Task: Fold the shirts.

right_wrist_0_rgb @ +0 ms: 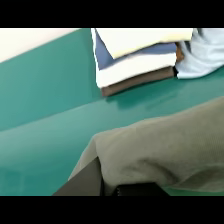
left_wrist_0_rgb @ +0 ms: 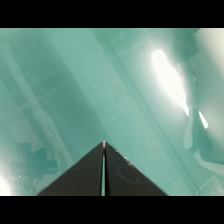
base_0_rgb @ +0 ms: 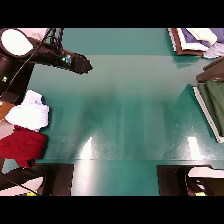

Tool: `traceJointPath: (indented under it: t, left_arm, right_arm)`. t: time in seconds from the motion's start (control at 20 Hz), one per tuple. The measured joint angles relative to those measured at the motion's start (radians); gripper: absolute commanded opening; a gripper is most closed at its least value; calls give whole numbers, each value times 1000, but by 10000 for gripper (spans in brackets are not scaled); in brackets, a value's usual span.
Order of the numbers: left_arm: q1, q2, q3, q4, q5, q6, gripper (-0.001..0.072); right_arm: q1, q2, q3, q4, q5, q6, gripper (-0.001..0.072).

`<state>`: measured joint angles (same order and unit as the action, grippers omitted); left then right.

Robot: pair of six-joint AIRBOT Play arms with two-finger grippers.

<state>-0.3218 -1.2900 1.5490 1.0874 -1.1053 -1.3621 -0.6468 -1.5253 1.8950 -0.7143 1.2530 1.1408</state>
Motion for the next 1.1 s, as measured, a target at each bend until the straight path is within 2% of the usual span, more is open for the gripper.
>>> traceJointPath:
  t: [0.1, 0.4, 0.65, 0.7, 0.8, 0.85, 1.1]
  left_arm:
    - [0, 0, 0, 0, -2, 0, 31]
    - [0, 0, 0, 3, -3, 6, 31]
    - [0, 0, 0, 4, -3, 8, 31]
    - [0, 0, 0, 4, -3, 10, 31]
    - [0, 0, 0, 5, -3, 15, 31]
    - [0, 0, 0, 5, -3, 18, 31]
    - [0, 0, 0, 5, -6, 26, 31]
  right_arm:
    - [-23, 14, 6, -39, 63, 6, 14]
    - [-97, 68, 6, -287, 213, 90, 15]
    - [-164, 165, -145, -401, 261, 131, 21]
    - [-181, 187, -190, -412, 262, 133, 55]
    - [-222, 229, -285, -428, 270, 137, 416]
    - [-243, 250, -332, -435, 270, 138, 513]
    - [-344, 334, -499, -458, 255, 143, 511]
